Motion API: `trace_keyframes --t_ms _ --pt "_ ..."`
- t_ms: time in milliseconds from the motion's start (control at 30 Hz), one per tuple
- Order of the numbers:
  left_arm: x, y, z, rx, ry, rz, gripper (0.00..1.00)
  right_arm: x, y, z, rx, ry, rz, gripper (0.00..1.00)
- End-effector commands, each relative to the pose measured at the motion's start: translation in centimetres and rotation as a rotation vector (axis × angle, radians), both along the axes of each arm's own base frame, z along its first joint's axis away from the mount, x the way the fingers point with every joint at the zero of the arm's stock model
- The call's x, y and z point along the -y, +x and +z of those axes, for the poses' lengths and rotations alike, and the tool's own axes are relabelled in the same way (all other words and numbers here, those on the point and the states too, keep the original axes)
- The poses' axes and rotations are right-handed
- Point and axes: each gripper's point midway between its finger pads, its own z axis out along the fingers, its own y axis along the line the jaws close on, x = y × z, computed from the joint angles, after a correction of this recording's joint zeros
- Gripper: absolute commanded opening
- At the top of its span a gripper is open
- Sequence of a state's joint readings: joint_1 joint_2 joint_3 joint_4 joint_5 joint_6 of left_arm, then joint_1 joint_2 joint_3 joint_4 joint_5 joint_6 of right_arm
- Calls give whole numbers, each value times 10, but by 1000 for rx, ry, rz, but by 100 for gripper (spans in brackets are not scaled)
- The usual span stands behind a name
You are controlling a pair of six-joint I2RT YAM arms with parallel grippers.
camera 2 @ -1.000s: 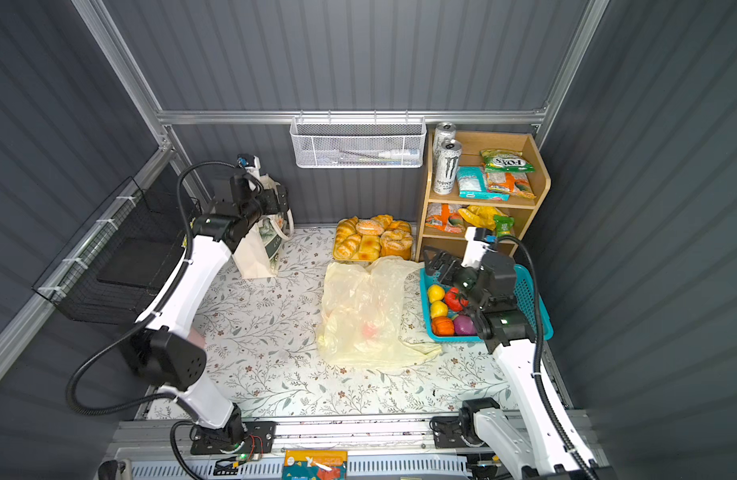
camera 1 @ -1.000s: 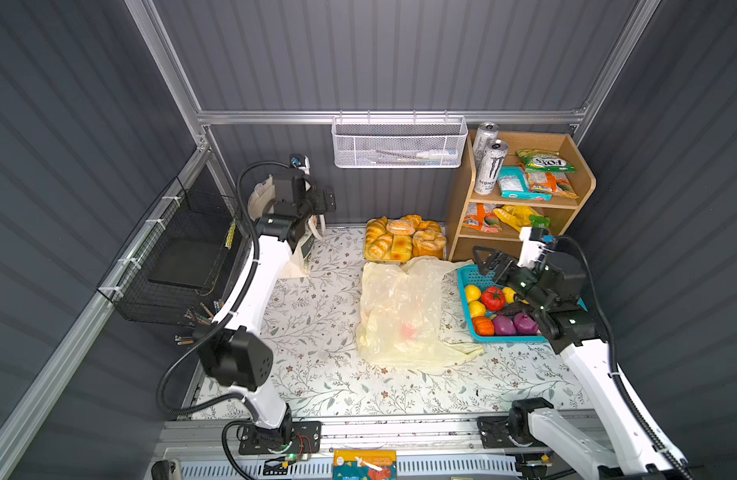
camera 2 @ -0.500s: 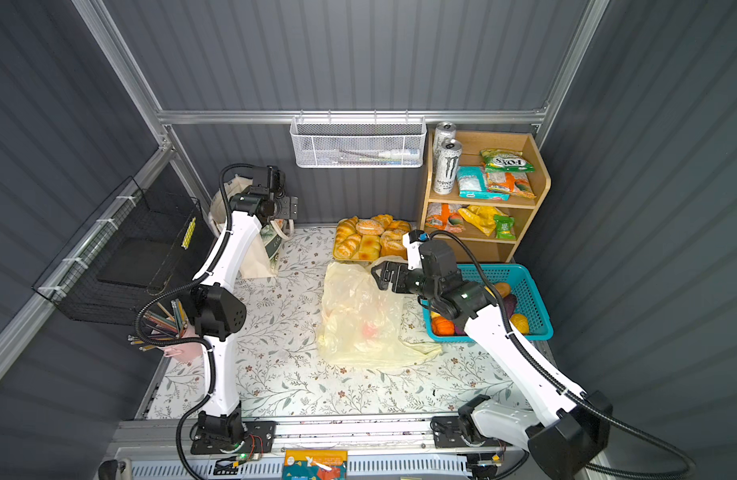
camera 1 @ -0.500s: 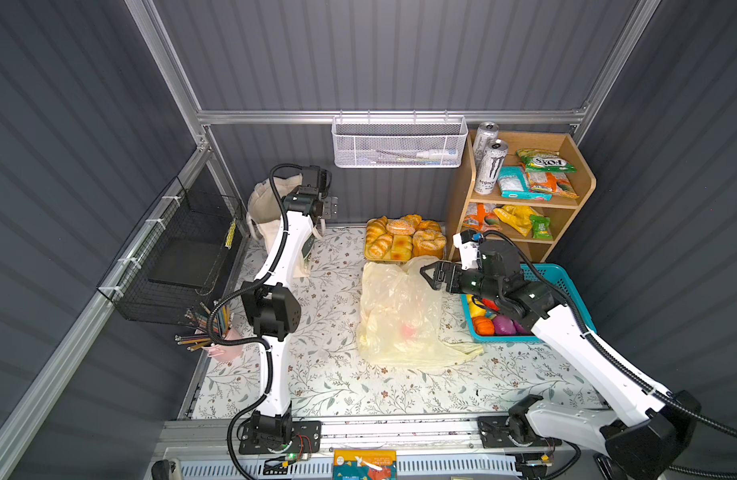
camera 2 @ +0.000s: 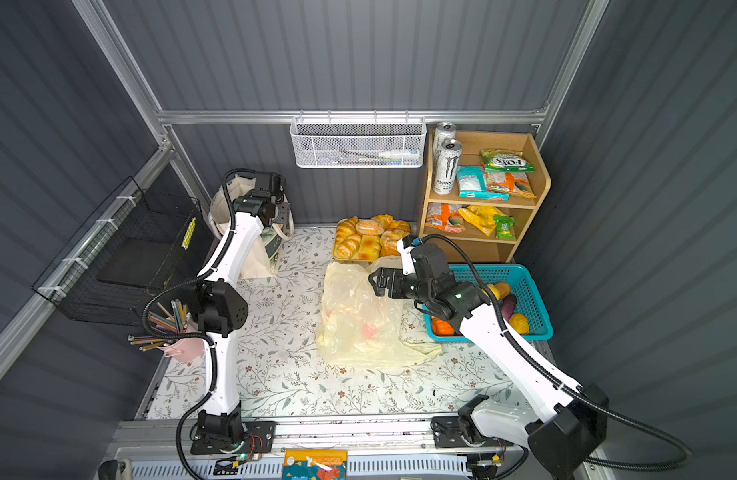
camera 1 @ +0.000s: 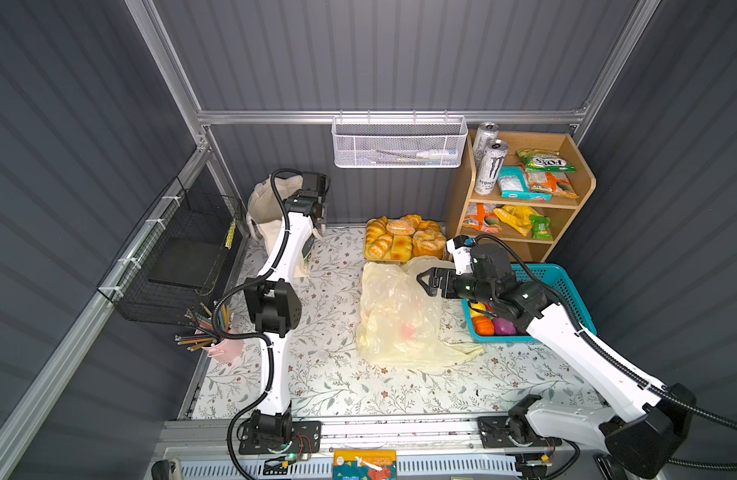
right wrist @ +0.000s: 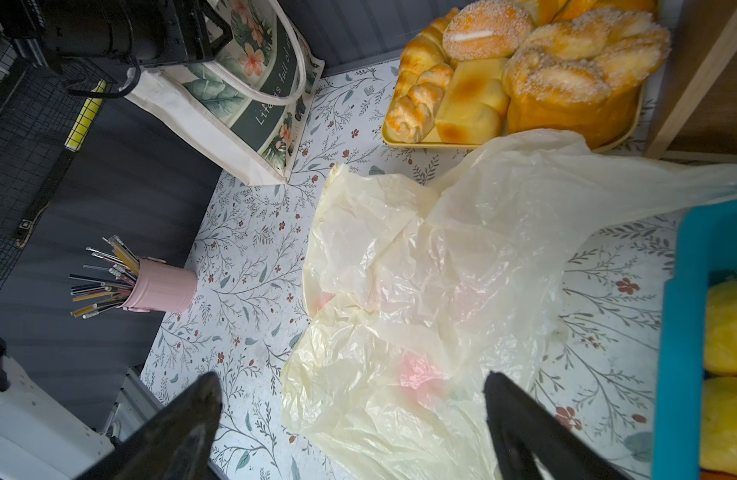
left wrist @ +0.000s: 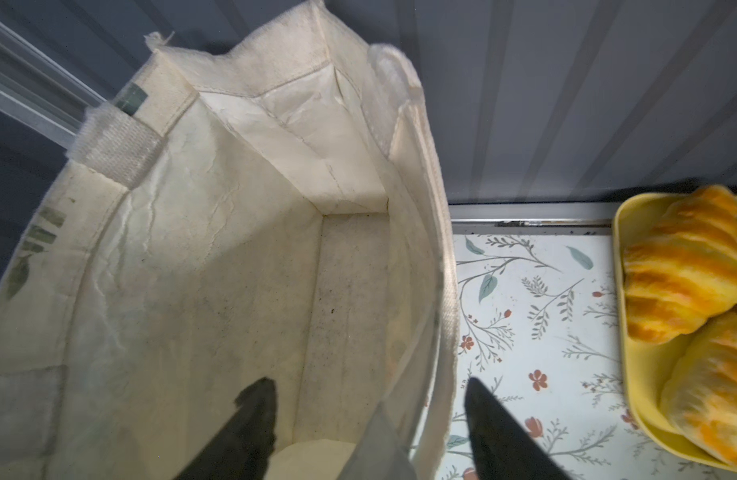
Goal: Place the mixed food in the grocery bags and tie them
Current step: 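Reach both grippers to the cream floral tote bag and grasp its handles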
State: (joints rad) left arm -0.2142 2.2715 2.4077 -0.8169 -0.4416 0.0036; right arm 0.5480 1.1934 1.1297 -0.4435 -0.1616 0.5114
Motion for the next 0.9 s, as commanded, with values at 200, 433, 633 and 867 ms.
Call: trace_keyframes --t_ms 200,433,633,867 --pt "9 -5 -2 -20 -38 -58 4 7 -5 7 21 -32 -9 98" --pt "16 -31 46 42 -71 -94 0 29 0 6 38 -119 -103 99" --pt "25 -74 78 34 -115 -127 0 47 5 16 79 -162 -187 99" --pt "30 -131 86 2 -168 -149 0 25 -1 39 137 -81 -64 99"
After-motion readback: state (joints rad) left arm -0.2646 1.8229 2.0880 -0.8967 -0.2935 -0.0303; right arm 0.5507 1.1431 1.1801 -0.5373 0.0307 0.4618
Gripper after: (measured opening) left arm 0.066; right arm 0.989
